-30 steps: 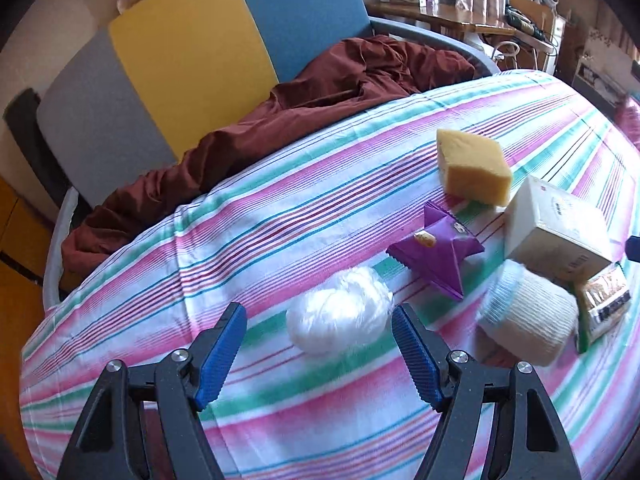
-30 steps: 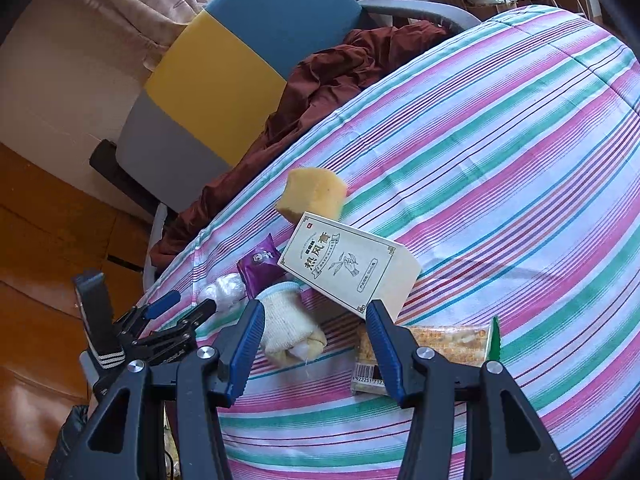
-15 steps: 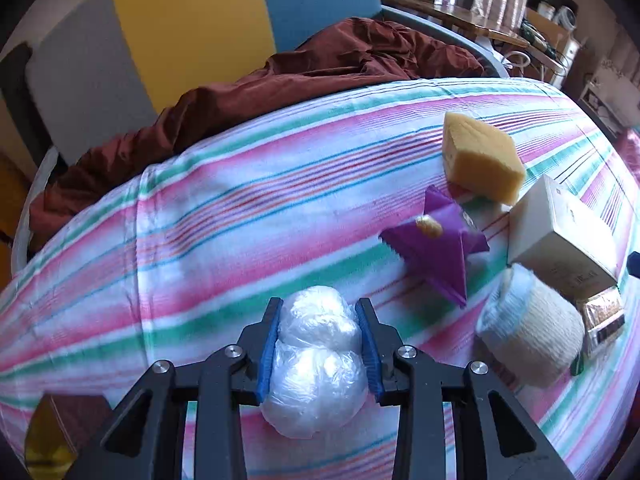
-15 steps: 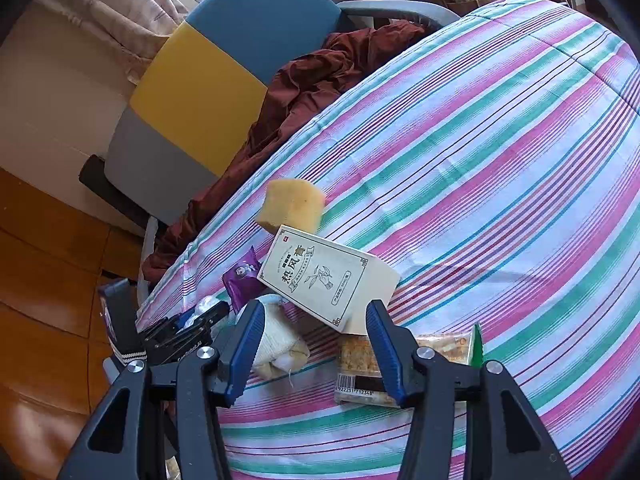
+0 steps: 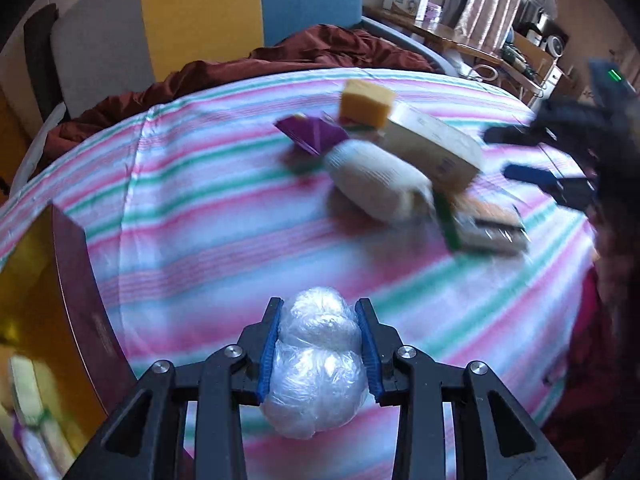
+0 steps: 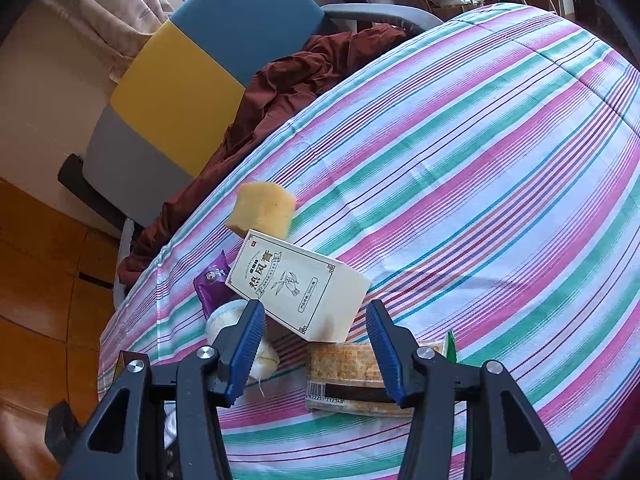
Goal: Organize objects
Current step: 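Grasp the cream medicine box with the right gripper while the left holds the cotton, then lower the cotton into the gold tray and open the left gripper, then carry the cream box into the gold tray and open the right gripper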
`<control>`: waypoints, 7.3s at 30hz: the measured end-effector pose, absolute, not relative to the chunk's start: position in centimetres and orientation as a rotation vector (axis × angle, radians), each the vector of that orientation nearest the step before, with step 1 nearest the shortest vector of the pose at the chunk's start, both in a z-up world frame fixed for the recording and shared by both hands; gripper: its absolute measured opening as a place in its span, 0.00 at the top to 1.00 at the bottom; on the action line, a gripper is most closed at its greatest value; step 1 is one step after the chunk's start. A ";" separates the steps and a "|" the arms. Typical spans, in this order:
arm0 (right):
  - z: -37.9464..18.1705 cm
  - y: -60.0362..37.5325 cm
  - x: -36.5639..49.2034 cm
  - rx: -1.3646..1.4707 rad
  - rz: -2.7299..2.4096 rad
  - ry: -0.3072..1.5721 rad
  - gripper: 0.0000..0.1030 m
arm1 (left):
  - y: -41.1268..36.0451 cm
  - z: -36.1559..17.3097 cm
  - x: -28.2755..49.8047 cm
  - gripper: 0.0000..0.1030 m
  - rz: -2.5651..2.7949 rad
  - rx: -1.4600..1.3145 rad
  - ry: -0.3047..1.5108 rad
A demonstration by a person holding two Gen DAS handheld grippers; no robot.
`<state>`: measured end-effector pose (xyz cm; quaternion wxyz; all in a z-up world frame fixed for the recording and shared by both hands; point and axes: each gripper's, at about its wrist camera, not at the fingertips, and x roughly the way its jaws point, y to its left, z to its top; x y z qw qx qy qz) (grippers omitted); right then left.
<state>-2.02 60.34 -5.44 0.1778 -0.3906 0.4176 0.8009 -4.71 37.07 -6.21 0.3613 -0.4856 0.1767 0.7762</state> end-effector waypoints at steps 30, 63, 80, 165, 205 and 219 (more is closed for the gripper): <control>-7.5 54.7 -13.1 -1.653 2.291 0.062 0.27 | 33.3 -9.5 -0.5 0.65 1.936 -1.168 0.254; -8.7 44.4 -4.1 -1.684 2.484 0.250 0.51 | 32.2 -9.5 1.3 0.65 2.019 -1.064 0.326; -8.6 44.6 -4.3 -1.655 2.471 0.175 0.51 | 28.2 -4.1 2.7 0.65 2.029 -1.006 0.250; -6.0 41.6 -3.1 -1.609 2.541 0.105 0.51 | 5.1 -1.2 -2.8 0.42 2.695 -1.051 0.070; -8.2 14.2 -20.3 -1.932 2.689 0.244 0.46 | -4.9 -3.1 -4.4 0.42 2.763 -1.217 -0.247; -3.9 16.3 -16.5 -1.762 2.846 0.316 0.32 | -3.7 -2.3 -3.5 0.40 2.790 -1.160 -0.184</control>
